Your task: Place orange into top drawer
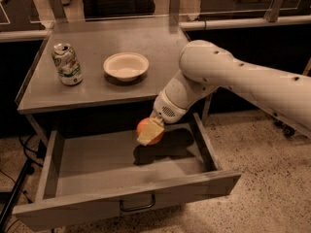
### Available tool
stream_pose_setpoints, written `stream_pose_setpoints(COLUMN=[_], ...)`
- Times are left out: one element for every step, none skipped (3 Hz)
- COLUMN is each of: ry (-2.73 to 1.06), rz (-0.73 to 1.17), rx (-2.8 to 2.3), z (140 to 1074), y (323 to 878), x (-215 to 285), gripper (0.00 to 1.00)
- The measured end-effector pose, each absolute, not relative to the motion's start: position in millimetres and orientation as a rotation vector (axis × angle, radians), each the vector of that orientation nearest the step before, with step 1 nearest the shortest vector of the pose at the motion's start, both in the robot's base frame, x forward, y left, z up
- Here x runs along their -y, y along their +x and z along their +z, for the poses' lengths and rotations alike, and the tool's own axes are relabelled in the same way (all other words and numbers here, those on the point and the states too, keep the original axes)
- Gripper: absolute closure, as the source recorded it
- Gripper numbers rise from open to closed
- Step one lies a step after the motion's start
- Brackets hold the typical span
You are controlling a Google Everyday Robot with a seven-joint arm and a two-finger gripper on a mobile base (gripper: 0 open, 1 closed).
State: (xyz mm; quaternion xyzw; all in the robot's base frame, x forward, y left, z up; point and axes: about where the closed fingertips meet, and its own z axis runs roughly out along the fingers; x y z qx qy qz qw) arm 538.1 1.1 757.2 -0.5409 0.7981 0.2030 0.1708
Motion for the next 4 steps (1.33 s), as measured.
stream_pose_setpoints(ry=[-1.566,-1.567,-1.541,-1.504], rz=[0.576,0.556,0.536,0.519], rx=[-2.314,-2.355,-2.394,-2.43], z=[725.6,702.6,686.6,669.7], y=[529.6,529.0,528.3,529.4], x=[-15.1,-18.9,-13.0,-0.8], gripper=[1.0,1.0,1.0,1.0])
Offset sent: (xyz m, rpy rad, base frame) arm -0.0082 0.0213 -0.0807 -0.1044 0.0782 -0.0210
